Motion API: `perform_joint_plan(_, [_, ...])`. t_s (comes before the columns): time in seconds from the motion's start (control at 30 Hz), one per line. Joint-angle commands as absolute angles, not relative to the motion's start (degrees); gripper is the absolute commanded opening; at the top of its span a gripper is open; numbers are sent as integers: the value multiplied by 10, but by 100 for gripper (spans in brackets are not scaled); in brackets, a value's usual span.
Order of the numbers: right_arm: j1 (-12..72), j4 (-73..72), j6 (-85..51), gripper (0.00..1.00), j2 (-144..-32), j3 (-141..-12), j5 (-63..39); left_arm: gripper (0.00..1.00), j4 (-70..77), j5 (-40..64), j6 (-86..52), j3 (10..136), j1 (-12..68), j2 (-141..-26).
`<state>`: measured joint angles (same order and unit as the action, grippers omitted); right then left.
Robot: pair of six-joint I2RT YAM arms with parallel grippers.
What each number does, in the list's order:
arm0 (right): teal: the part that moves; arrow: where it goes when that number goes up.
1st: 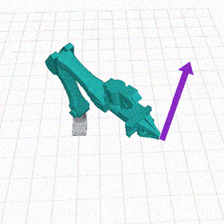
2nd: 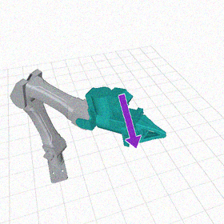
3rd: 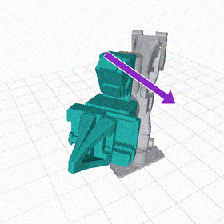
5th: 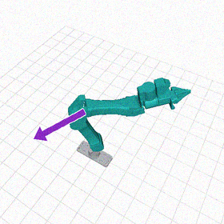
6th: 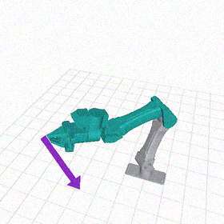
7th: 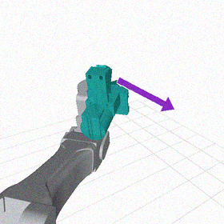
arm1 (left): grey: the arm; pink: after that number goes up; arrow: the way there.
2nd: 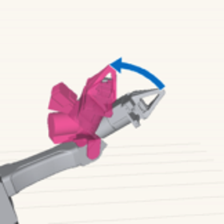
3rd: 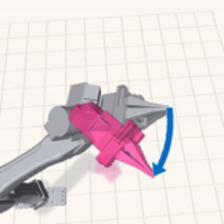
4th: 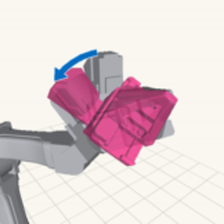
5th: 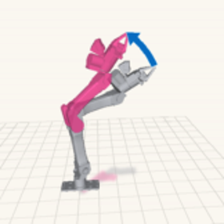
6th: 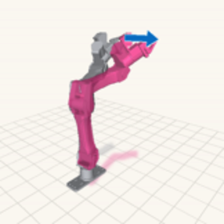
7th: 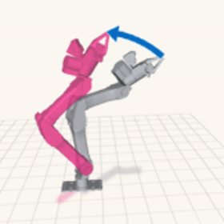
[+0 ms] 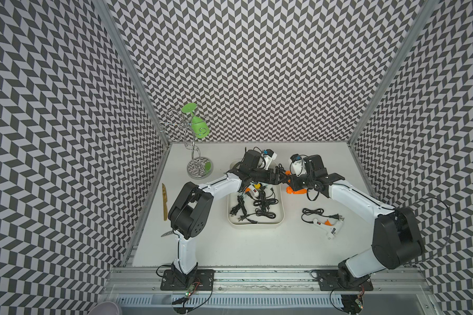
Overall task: Put the hot melt glue gun into the storage box
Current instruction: Place the hot melt adhesive gun in the storage box.
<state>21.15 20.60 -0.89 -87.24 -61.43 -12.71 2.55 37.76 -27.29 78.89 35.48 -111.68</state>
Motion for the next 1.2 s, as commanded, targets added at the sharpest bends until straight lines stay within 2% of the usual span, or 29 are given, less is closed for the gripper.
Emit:
perform_joint_plan(0.0, [235,132,-16,18,-827,-611,-166,83,60,371,-299,806,367,-1127])
perform_joint_plan(0.47, [288,126,-19,19,-834,-620,-159,82,111,396,-355,823,375,-1132])
perform_joint_plan(0.73, [290,143,-33,18,-874,-631,-135,82,189,407,-388,767,374,-1083])
perform_joint_plan(1.0, [292,107,-41,18,-829,-630,-141,80,146,420,-374,781,377,-1098])
perform_joint_plan(1.1, [293,103,-39,19,-814,-631,-130,76,152,423,-374,768,377,-1097])
perform_joint_plan(1.17, [294,100,-37,19,-806,-632,-125,69,151,425,-371,765,377,-1096])
